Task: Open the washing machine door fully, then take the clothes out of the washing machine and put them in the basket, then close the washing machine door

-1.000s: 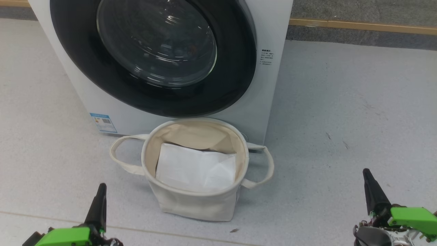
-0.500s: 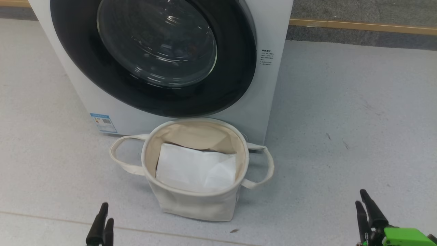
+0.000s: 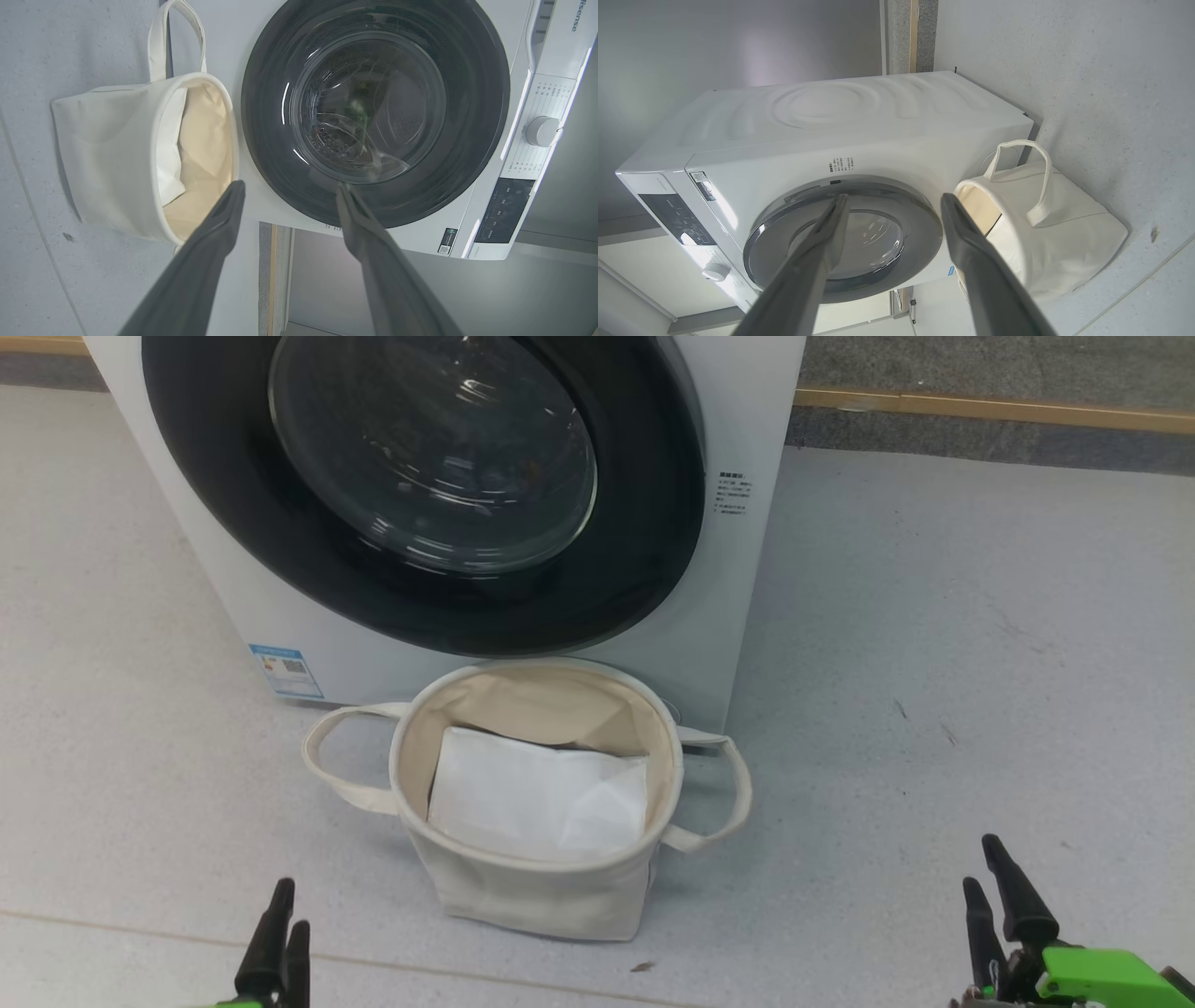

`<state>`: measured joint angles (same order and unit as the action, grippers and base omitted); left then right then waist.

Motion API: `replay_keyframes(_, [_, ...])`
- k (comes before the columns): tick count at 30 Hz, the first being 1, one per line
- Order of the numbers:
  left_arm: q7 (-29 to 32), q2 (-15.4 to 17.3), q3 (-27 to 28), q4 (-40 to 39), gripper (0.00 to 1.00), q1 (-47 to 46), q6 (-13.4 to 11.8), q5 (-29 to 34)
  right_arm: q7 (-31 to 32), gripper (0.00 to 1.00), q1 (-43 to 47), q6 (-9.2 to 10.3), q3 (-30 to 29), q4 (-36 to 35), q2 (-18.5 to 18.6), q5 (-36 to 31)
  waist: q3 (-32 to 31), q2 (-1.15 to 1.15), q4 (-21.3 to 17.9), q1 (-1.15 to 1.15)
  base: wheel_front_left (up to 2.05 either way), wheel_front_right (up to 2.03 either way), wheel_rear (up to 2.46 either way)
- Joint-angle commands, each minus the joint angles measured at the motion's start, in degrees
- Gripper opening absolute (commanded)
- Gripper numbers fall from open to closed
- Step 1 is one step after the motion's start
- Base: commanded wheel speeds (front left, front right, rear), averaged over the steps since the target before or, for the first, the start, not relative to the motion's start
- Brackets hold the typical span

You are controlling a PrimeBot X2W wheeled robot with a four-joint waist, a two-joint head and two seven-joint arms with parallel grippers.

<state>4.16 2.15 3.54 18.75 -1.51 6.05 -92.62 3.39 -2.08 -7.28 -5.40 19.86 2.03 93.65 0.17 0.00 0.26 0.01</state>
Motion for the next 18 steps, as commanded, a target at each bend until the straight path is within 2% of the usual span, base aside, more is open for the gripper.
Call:
replay_keyframes(1, [-0.47, 0.71, 0.20, -2.26, 1.00, -2.78, -0.12, -0.45, -0.41, 1.00, -3.10, -0.07, 0.49, -2.13, 0.24, 0.73, 0.00, 0.00, 0.02, -0.01, 0.00, 0.00, 0.00])
replay_keyframes(11, [-2.10, 2.23, -1.88, -4.83, 1.00, -2.91, -0.61, 2.86, -1.21, 1.00, -3.83, -0.08, 2.90, -3.51, 0.62, 2.32, -0.01, 0.00, 0.26, -0.01, 0.00, 0.00, 0.00])
replay_keyframes(15, [-3.20, 3.10, -2.97, -5.59, 1.00, -2.98, -1.46, 6.24, -2.40, 1.00, -4.70, -0.09, 4.66, -4.46, 1.85, -1.43, -0.04, 0.00, 0.39, -0.01, 0.00, 0.00, 0.00])
replay_keyframes(18, [-3.83, 3.71, -4.02, -6.17, 1.00, -3.13, -1.94, 8.81, -3.20, 1.00, -5.37, -0.09, 6.15, -4.96, 3.01, -7.07, -0.08, 0.00, 0.47, -0.01, 0.00, 0.00, 0.00])
